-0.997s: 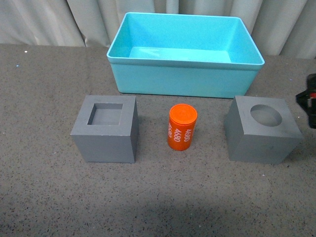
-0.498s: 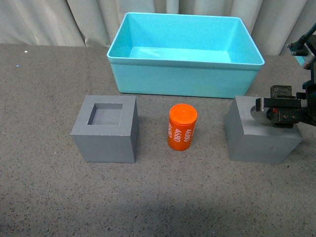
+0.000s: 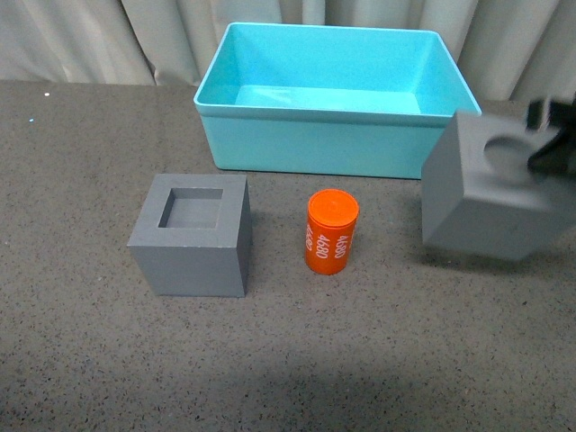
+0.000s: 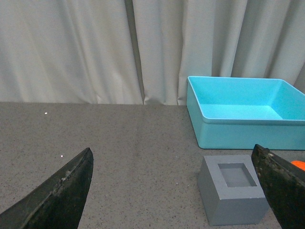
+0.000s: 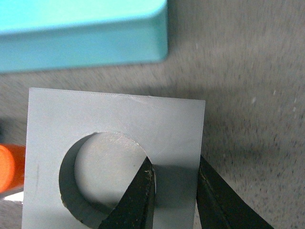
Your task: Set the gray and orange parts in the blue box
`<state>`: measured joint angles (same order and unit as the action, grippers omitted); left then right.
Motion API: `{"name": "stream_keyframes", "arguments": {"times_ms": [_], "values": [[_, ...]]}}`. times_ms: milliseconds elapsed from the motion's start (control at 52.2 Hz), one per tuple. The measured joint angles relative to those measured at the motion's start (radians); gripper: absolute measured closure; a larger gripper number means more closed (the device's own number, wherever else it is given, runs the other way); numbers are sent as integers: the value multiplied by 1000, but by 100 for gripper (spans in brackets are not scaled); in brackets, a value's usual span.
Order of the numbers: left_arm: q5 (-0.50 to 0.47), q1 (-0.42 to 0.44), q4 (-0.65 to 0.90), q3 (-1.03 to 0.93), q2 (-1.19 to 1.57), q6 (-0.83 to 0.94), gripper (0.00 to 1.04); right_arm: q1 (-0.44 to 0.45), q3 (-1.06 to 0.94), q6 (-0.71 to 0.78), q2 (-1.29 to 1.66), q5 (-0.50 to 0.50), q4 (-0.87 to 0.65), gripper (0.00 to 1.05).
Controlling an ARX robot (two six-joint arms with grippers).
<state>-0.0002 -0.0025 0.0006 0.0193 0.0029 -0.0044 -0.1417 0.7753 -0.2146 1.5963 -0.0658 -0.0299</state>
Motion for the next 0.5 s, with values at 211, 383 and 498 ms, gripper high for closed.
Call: {"name": "stream_keyframes", "arguments": {"times_ms": [211,383,498], "values": [[0,0,0,0,0,0,7,-18,170,5,-50,-3,-61,87],[0,0,0,0,0,0,7,-34,384,14,170,13,-89,87],[0,0,0,0,0,0,7,-36,477,33,281,20,-71,87]]}}
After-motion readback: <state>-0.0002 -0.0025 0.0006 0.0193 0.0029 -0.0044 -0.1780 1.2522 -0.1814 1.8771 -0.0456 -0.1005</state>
